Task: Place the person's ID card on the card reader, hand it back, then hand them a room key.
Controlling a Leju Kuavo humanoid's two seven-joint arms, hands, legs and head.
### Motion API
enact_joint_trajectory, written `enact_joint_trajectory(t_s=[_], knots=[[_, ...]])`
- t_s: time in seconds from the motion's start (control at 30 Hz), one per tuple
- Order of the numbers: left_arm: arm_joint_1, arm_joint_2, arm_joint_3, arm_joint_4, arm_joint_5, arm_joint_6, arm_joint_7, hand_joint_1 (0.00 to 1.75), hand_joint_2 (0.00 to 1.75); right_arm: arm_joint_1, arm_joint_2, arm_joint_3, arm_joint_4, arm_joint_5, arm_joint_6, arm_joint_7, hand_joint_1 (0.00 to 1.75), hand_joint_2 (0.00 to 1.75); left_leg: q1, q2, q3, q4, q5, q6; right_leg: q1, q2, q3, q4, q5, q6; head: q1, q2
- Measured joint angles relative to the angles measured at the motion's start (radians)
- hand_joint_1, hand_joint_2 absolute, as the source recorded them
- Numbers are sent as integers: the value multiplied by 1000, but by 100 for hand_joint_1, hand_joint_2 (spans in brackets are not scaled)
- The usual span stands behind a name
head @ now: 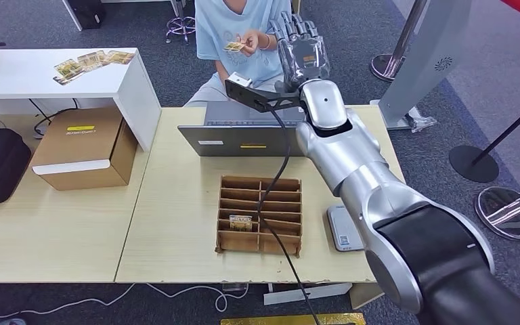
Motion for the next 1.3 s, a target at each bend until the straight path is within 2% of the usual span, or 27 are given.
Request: enact_joint_trajectory(t_s=[0.27,0.6,0.77,1.0,1.3], knots=[[-4,10,1,0,-28,-33,4,0,0,3,0,-66,-16,-165,-24,-99,0,175,0,0,0,0,0,0,0,0,0,0,0,0,0,0],[-5,12,8,0,-27,-66,-12,0,0,9,-3,-151,-30,-376,13,-201,0,175,0,0,0,0,0,0,0,0,0,0,0,0,0,0],[0,7,46,0,29,-57,-3,0,0,9,-11,-167,-31,-431,22,-220,0,175,0,0,0,0,0,0,0,0,0,0,0,0,0,0],[3,6,66,0,14,-54,0,0,0,8,-13,-176,-36,-498,61,-222,0,175,0,0,0,0,0,0,0,0,0,0,0,0,0,0],[3,8,68,0,-46,-56,-13,0,0,4,-20,-233,-50,-709,145,-285,0,175,0,0,0,0,0,0,0,0,0,0,0,0,0,0]])
